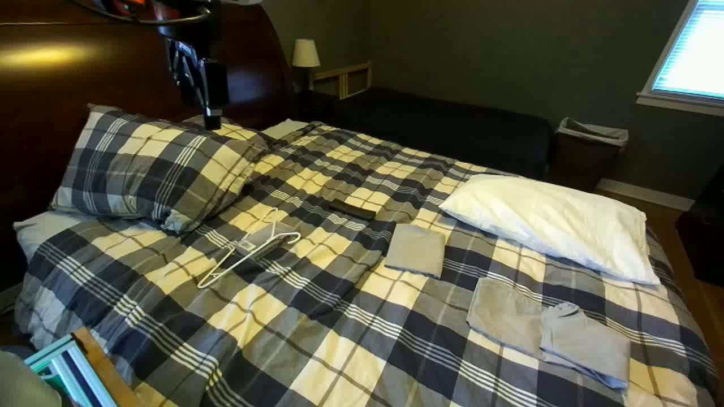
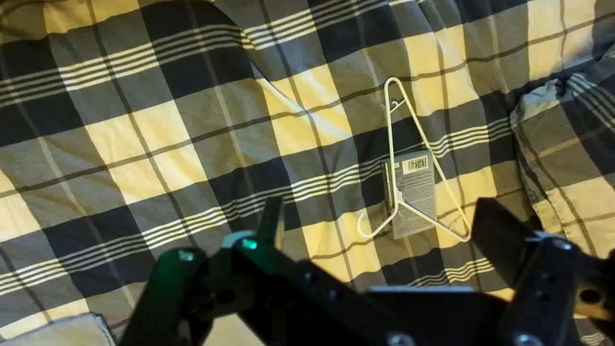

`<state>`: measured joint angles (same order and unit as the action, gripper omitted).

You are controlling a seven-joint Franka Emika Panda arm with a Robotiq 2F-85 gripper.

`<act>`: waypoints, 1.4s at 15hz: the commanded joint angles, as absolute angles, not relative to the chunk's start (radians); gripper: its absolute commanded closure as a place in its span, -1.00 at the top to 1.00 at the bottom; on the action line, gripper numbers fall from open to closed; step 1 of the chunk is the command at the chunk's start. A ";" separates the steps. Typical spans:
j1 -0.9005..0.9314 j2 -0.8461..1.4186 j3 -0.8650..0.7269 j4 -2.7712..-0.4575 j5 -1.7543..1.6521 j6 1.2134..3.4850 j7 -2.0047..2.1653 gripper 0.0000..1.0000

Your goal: Move the grey t-shirt to the left and unfold it

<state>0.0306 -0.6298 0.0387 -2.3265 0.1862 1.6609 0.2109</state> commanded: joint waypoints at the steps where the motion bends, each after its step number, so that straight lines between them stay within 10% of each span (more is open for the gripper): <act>1: 0.016 -0.629 0.049 -2.323 0.192 1.656 0.205 1.00; 21: -0.169 -0.350 0.025 -2.320 -0.204 2.017 0.343 1.00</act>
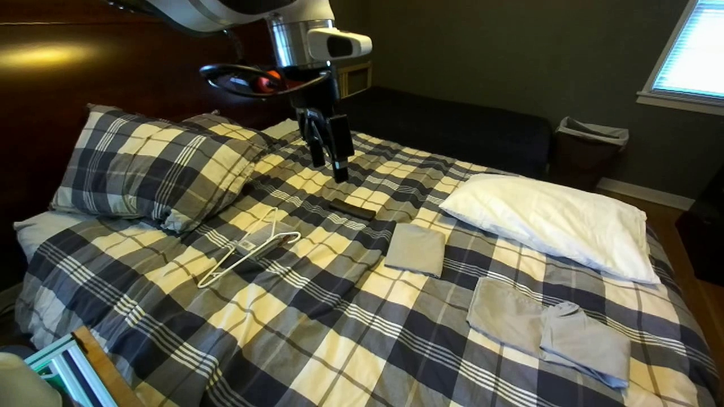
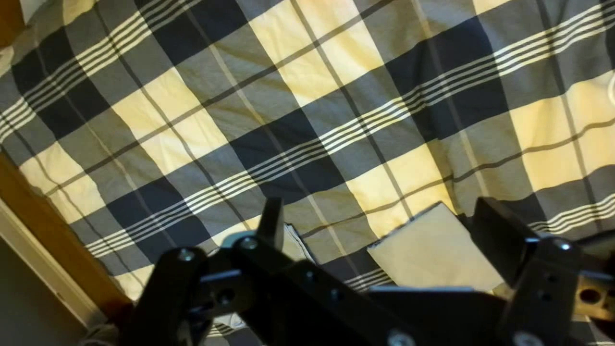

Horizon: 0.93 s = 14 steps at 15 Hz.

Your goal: Move the grey t-shirt to the left and unfold it

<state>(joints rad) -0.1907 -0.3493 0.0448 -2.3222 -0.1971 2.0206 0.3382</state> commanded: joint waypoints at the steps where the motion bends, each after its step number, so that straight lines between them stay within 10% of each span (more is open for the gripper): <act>1: -0.171 -0.333 0.025 -2.312 -0.210 2.017 0.348 1.00; 14: -0.153 0.272 -0.062 -1.855 -0.533 1.968 0.506 1.00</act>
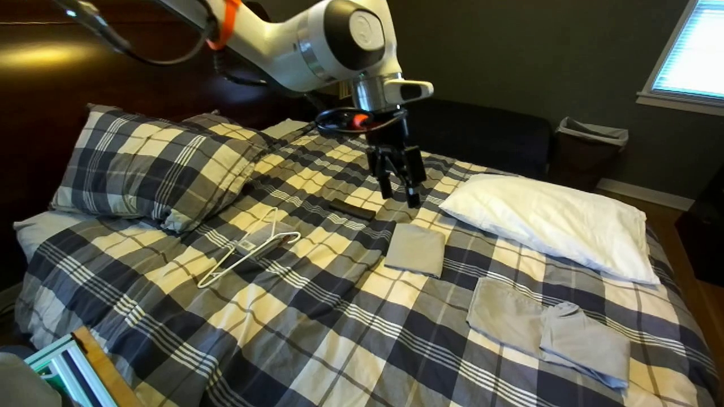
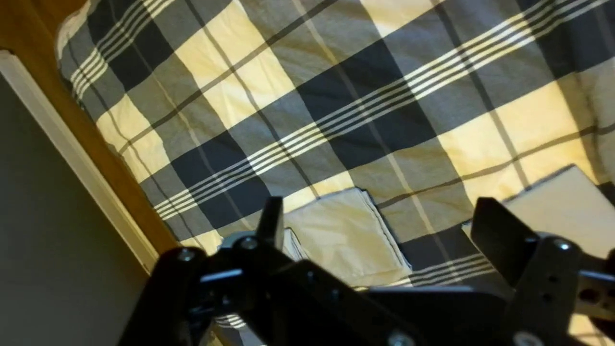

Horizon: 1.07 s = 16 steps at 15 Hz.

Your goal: Move the grey t-shirt to the left and unfold it

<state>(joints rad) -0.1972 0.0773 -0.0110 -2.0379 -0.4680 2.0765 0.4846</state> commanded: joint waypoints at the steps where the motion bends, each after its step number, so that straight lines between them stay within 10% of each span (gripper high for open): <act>1: -0.184 0.336 -0.037 -1.795 -0.542 1.919 0.504 1.00; 16: -0.105 0.659 -0.215 -1.480 -0.448 1.892 0.403 1.00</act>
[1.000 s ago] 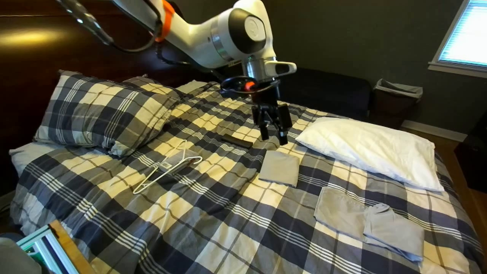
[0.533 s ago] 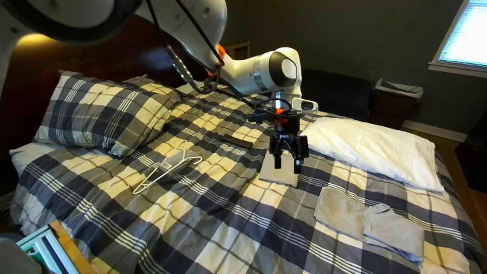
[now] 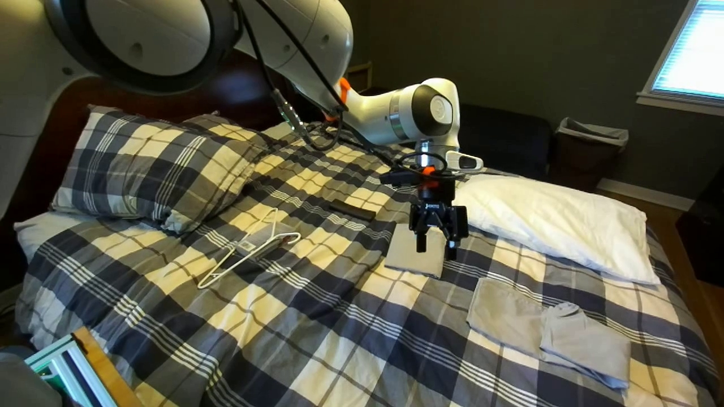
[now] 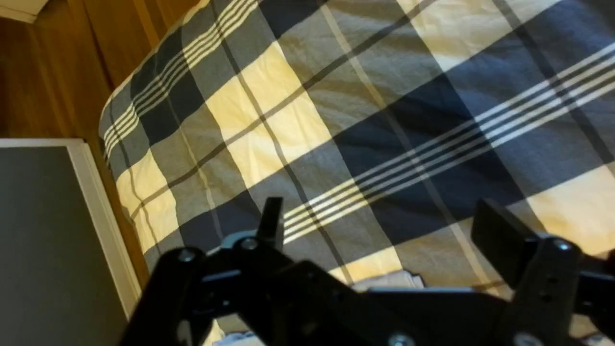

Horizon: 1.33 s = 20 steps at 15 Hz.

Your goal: Move the grey t-shirt to the left and unfold it

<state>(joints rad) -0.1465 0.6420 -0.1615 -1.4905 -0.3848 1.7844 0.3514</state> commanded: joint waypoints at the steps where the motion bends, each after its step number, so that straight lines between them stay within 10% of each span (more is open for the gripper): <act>1: -0.104 0.685 -0.223 -1.453 -0.477 1.947 0.375 1.00; 20: -0.073 1.058 -0.289 -1.114 -0.527 2.105 0.243 1.00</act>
